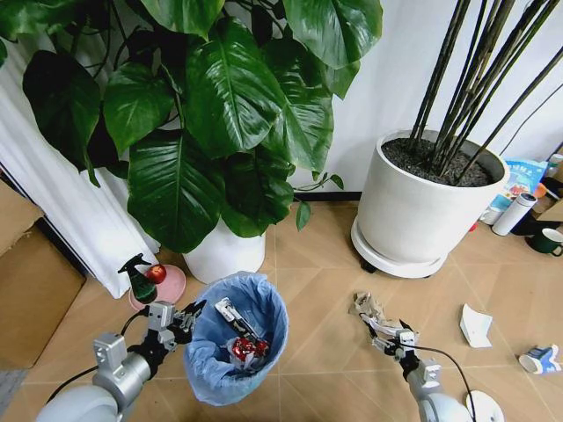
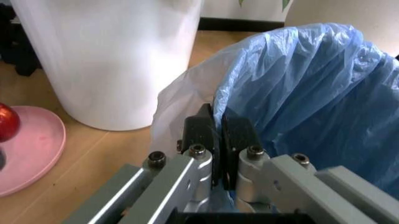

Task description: Pick up the trash bin and place the garbage on the floor into it.

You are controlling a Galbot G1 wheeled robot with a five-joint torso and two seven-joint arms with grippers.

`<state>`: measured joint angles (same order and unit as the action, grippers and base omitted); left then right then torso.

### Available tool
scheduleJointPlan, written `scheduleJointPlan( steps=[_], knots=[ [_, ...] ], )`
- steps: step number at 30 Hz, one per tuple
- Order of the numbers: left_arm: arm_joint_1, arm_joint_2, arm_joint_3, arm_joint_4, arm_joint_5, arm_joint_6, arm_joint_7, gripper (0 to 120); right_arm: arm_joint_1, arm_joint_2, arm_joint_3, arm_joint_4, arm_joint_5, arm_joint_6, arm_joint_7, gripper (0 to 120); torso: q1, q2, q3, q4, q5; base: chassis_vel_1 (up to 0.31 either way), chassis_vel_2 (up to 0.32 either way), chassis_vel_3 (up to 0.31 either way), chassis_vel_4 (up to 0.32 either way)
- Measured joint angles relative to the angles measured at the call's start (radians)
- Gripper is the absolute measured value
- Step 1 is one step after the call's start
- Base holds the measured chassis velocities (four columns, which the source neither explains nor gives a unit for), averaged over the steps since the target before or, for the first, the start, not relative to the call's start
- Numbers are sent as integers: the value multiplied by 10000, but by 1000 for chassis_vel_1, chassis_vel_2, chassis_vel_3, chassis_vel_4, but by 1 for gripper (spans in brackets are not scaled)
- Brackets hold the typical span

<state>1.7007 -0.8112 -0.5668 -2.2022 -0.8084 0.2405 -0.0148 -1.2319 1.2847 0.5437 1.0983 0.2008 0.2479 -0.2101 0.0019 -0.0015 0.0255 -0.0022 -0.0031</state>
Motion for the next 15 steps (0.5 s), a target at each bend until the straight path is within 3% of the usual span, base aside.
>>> scheduleJointPlan(
  steps=[7, 13, 15],
  knots=[
    [-161, 197, 70, 137, -165, -10, -16, 0, 668, -58, -337, -698, 235, -211, 84, 86, 0, 0, 1, 1, -1, 0, 0, 0, 0],
    [-327, 318, 155, 238, -313, -15, -21, 0, 800, -144, -532, -895, 415, -377, 105, 65, 0, 0, 0, -1, -1, 0, 0, 0, 0],
    [-362, 347, 164, 259, -352, -16, -25, 0, 827, -186, -566, -951, 462, -412, 117, 53, 0, 0, 0, -1, 0, 0, 0, 0, 0]
  ],
)
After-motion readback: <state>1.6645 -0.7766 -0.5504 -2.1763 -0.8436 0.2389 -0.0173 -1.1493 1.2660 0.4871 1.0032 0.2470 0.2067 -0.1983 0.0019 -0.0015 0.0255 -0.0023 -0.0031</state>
